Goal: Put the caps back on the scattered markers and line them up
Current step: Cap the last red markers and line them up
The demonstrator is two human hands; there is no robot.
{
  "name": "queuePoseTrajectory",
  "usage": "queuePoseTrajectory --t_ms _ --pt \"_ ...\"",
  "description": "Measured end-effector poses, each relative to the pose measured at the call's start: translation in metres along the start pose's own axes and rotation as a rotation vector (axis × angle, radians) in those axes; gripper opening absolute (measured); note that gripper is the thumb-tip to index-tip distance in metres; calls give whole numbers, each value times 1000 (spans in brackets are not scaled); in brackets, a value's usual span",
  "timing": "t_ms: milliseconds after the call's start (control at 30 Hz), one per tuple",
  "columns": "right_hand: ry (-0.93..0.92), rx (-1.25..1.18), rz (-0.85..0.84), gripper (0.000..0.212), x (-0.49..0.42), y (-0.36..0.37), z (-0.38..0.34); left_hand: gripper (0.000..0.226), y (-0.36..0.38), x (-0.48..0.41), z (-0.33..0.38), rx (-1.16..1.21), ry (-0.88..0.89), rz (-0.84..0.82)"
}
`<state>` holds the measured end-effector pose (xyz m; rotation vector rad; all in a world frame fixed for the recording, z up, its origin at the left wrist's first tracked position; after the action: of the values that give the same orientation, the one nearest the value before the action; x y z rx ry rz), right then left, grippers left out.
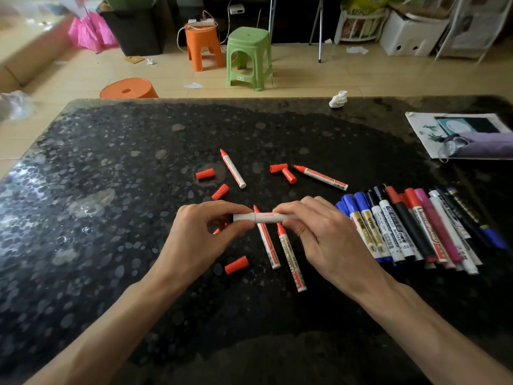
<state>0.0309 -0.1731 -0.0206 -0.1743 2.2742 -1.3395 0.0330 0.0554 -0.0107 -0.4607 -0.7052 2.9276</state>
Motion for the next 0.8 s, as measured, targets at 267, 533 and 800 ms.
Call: queuePoseTrajectory --t_ms 267,533,800 --pt "7 -18 85 22 6 2 -9 20 1 2 4 -21 71 8" --pt "110 -199 -18 27 2 -12 0 18 4 -3 5 149 -81 -79" --pt "105 -163 -72 21 1 -22 12 21 11 -1 5 163 -86 -90"
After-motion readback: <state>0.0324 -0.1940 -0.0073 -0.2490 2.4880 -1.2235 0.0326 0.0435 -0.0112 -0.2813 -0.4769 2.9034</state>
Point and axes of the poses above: each hand's wrist, its own x-axis away from the middle knuckle, its own y-axis out of the palm, z = x × y, the point moved 1 cm from there along -x, towards the middle knuckle, and after that the axes turned 7 degrees about x, right-handed, at the moved point
